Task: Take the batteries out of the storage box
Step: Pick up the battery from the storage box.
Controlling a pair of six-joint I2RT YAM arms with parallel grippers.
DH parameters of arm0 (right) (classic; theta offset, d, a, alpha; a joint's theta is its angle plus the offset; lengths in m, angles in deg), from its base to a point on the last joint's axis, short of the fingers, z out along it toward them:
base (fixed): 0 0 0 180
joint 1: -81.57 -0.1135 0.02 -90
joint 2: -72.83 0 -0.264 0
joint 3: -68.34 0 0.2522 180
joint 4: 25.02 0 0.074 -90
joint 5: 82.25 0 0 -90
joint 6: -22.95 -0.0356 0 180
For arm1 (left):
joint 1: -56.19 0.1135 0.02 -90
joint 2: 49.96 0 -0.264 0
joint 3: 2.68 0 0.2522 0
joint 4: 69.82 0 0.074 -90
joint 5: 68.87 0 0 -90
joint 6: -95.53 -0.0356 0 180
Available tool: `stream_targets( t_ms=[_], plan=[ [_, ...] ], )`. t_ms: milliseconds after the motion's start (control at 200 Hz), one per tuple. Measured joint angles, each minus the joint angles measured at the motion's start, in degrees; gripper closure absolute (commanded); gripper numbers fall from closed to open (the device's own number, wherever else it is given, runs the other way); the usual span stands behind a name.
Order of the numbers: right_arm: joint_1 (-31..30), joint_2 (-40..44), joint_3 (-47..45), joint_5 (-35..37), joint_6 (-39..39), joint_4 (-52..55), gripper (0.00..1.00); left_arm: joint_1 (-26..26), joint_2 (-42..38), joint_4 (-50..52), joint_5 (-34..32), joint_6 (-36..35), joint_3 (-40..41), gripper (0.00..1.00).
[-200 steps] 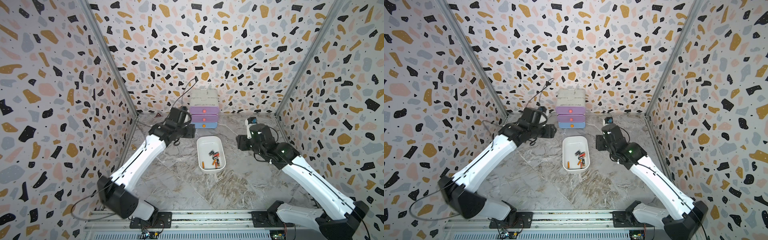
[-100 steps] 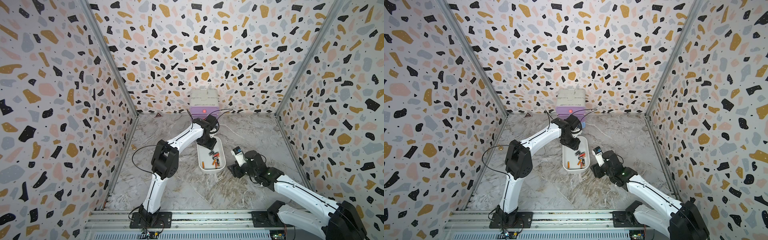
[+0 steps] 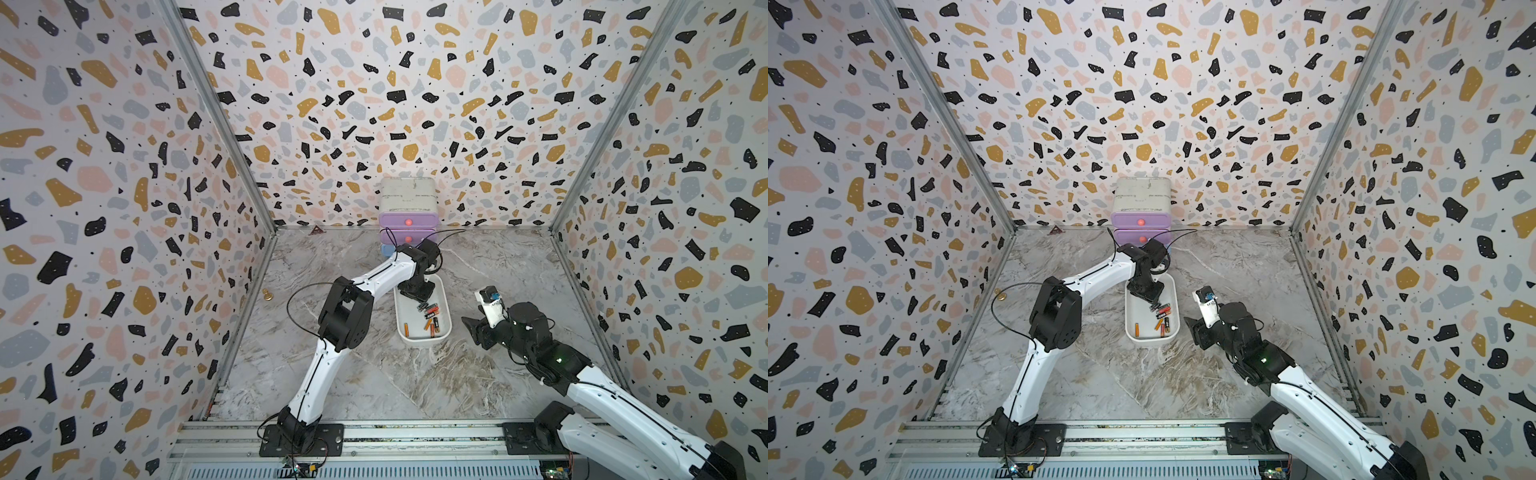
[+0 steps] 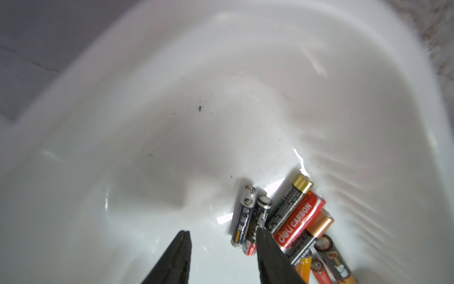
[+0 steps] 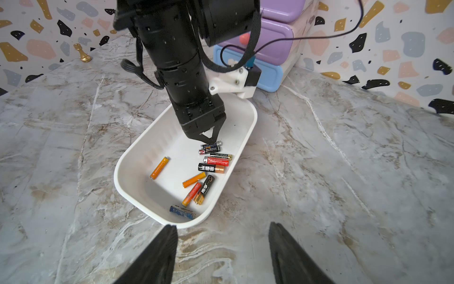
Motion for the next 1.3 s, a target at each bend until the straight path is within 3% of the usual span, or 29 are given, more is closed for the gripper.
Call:
stream_targets(
  t_ms=[115, 280, 350, 551, 641, 776, 1011, 1181, 1297],
  plan=[
    [0.0, 1.31, -0.04, 0.46, -0.07, 0.44, 0.36, -0.7, 0.87, -0.63, -1.2, 0.59, 0.0, 0.64],
    [0.0, 2.99, -0.42, 1.16, -0.15, 0.76, 0.36, -1.42, 1.68, -1.11, -3.56, 1.09, 0.0, 0.66],
    [0.0, 3.61, -0.57, 1.57, -0.15, 0.98, 0.35, -1.64, 2.03, -1.33, -4.39, 1.46, 0.0, 0.71],
    [0.0, 4.76, -0.81, 2.36, -0.17, 1.9, 0.35, -2.16, 2.27, -1.55, -6.01, 1.77, 0.0, 0.7],
    [0.0, 4.87, -0.85, 2.71, -0.2, 2.1, 0.35, -2.23, 2.27, -1.68, -6.27, 1.88, 0.0, 0.83],
    [0.0, 4.87, -0.94, 3.19, -0.24, 2.29, 0.35, -2.23, 2.27, -1.92, -6.58, 2.36, 0.02, 0.85],
    [0.0, 5.07, -1.09, 4.26, -0.5, 2.69, 0.34, -2.25, 1.68, -1.9, -6.82, 3.61, 0.0, 1.0],
    [0.0, 3.58, -1.05, 4.59, -0.63, 2.71, 0.34, -2.25, -2.75, 0.33, -7.43, 5.88, -0.63, 1.0],
    [0.0, -1.57, 0.42, 3.72, -0.72, 3.98, 0.34, -1.9, -13.07, 0.7, -9.44, 8.22, 0.61, 1.0]
  ],
)
